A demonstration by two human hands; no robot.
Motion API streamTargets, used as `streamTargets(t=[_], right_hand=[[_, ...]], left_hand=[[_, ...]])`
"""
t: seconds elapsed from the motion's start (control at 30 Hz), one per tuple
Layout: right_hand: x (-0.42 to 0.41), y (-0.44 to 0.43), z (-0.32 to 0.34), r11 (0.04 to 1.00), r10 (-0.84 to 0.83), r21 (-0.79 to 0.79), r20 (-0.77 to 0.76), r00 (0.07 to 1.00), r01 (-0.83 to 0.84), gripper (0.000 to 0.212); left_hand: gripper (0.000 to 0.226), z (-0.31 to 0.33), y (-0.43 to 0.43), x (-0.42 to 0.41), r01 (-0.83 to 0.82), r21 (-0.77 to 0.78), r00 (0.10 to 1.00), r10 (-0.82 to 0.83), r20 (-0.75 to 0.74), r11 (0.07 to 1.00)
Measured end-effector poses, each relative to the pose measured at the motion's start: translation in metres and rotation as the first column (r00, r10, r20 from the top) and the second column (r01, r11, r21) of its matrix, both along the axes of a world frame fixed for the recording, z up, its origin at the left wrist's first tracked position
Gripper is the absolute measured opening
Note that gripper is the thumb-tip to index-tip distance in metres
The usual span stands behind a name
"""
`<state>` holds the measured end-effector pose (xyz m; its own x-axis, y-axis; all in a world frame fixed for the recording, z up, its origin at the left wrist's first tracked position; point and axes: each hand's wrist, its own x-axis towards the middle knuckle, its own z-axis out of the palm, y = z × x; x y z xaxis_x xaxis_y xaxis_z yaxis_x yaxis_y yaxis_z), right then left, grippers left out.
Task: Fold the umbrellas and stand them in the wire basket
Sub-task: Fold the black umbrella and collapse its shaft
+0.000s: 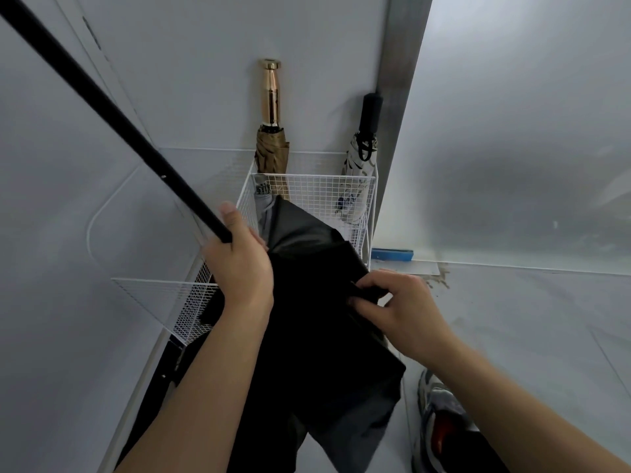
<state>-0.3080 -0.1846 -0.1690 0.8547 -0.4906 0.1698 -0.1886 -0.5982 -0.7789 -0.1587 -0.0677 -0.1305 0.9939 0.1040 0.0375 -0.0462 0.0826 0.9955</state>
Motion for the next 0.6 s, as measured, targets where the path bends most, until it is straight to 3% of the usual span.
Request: streamTargets(t=[0.27, 0.4, 0.6], right_hand=[[0.026, 0.015, -0.004, 0.977, -0.008, 0.215, 0.000, 1.000, 0.008, 0.029], [0.030, 0.018, -0.007, 0.974, -0.090, 0.210, 0.012, 0.996, 0.086, 0.043], [0.027, 0.021, -0.009, 0.976, -0.099, 0.194, 0.011, 0.995, 0.095, 0.043]], left_hand=[[0.069, -0.001, -0.018, -0.033, 0.245, -0.066, 0.970, -0.245, 0.010, 0.967], [0.072, 0.001, -0.021, -0.042, 0.303, -0.138, 0.952, -0.307, -0.008, 0.943], [0.070, 0.004, -0.021, -0.047, 0.347, -0.159, 0.934, -0.356, -0.036, 0.924]])
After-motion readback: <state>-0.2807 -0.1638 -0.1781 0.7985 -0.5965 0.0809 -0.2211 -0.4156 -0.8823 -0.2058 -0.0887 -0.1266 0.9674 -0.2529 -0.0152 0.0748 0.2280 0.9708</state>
